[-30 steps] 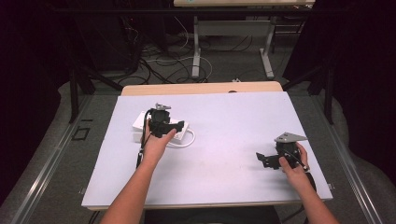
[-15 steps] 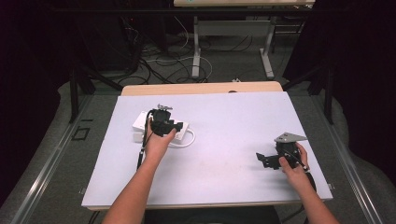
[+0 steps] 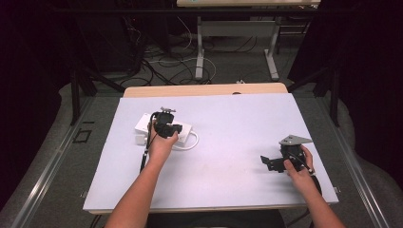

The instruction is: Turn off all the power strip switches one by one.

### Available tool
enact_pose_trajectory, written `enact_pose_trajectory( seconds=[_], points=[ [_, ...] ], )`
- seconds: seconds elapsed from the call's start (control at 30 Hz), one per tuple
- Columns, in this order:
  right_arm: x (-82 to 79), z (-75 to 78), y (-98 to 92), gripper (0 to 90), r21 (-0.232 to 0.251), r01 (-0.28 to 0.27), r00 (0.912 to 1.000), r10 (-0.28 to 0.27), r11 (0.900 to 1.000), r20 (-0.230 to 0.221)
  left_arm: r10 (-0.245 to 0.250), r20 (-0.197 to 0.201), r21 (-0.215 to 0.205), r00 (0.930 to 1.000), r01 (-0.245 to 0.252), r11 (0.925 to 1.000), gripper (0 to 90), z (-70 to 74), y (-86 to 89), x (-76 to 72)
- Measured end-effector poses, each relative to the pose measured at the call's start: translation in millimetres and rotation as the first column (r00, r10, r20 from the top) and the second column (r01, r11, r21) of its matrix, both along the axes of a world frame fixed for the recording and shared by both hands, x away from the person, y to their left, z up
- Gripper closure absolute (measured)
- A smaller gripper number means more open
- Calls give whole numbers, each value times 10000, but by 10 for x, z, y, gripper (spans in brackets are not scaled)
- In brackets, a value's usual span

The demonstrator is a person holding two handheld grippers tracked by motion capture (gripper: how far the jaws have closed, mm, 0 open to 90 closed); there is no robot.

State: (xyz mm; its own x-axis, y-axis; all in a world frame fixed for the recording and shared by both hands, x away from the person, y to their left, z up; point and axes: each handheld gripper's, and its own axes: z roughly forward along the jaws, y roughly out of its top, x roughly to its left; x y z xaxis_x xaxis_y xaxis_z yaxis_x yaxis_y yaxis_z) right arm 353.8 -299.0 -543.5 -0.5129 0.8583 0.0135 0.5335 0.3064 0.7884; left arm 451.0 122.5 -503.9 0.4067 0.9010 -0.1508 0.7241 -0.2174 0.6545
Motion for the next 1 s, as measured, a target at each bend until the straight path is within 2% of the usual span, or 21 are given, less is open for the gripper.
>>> enact_pose_trajectory(
  seconds=[0.1,0.27,0.4,0.8,1.0],
  points=[
    [-1,-3,3,0,7,18,10000,-18,10000,-27,-71,-14,126,10000,71,9999,873,-13,0,11],
    [1,-6,1,0,24,13,10000,-12,10000,-50,-103,-208,125,9997,105,9999,899,-45,-14,23],
    [2,-7,1,0,16,-5,10000,5,10000,-54,-227,-332,289,9992,237,9993,900,-76,-32,30],
    [0,-5,-5,0,22,48,9999,-48,10000,-93,-290,-756,337,9967,316,9989,900,-163,-71,61],
    [1,-5,-7,0,-14,25,10000,-25,10000,-78,-332,-778,290,9964,356,9989,900,-175,-78,64]
  ],
)
